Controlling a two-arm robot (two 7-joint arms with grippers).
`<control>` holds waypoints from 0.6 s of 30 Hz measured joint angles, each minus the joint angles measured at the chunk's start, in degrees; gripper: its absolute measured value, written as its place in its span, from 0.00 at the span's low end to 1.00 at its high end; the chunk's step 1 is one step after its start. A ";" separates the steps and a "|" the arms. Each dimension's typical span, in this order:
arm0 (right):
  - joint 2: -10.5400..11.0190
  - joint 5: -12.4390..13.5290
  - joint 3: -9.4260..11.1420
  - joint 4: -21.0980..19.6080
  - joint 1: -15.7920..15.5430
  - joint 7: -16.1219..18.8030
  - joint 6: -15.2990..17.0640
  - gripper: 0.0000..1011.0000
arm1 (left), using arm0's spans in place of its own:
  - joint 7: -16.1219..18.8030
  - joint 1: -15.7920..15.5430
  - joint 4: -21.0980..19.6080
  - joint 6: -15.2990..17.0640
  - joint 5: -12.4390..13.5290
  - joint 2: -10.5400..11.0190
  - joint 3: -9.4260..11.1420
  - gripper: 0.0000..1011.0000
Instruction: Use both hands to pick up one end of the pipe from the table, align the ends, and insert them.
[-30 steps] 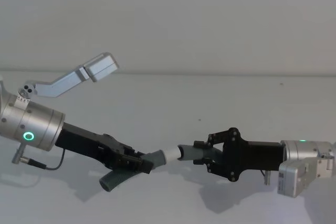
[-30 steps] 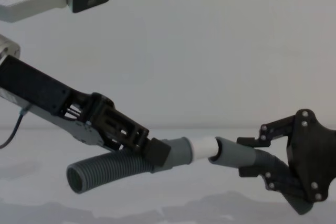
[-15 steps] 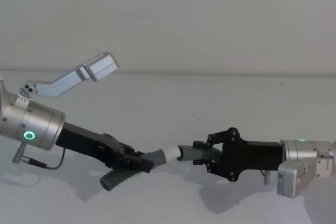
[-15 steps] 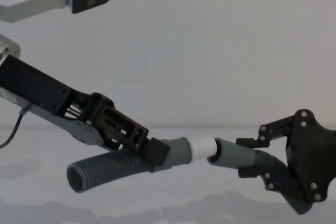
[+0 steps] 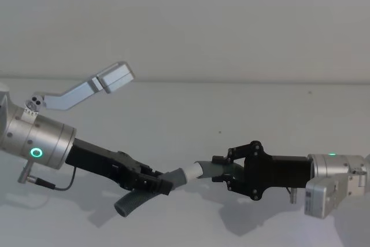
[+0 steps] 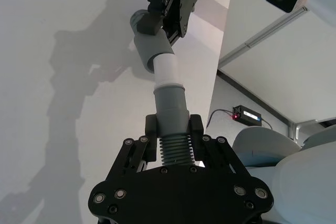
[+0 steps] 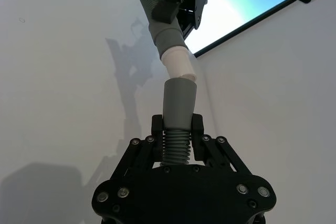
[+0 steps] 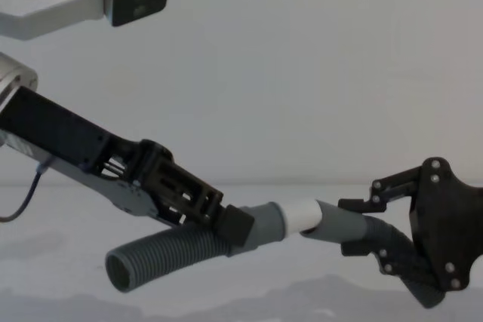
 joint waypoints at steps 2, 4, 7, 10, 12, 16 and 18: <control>0.03 0.03 -0.11 0.03 0.07 -0.06 -0.02 0.27 | 0.10 0.08 -0.06 0.04 -0.20 0.01 0.05 0.35; 0.06 0.08 -0.20 0.05 0.12 -0.15 -0.04 0.27 | 0.32 0.15 -0.17 0.16 -0.42 0.04 0.07 0.35; 0.12 0.12 -0.35 0.07 0.21 -0.21 -0.06 0.27 | 0.65 0.26 -0.27 0.37 -0.71 0.09 0.08 0.35; 0.17 0.15 -0.45 0.08 0.28 -0.30 -0.09 0.27 | 0.94 0.33 -0.39 0.53 -0.92 0.16 0.08 0.35; 0.21 0.15 -0.57 0.08 0.31 -0.38 -0.10 0.27 | 1.24 0.40 -0.48 0.72 -1.13 0.25 0.04 0.35; 0.23 0.14 -0.69 0.08 0.42 -0.59 -0.14 0.27 | 1.96 0.59 -0.77 1.23 -1.60 0.49 -0.21 0.35; 0.24 0.13 -0.76 0.10 0.45 -0.66 -0.17 0.27 | 2.42 0.70 -0.93 1.53 -1.81 0.63 -0.37 0.35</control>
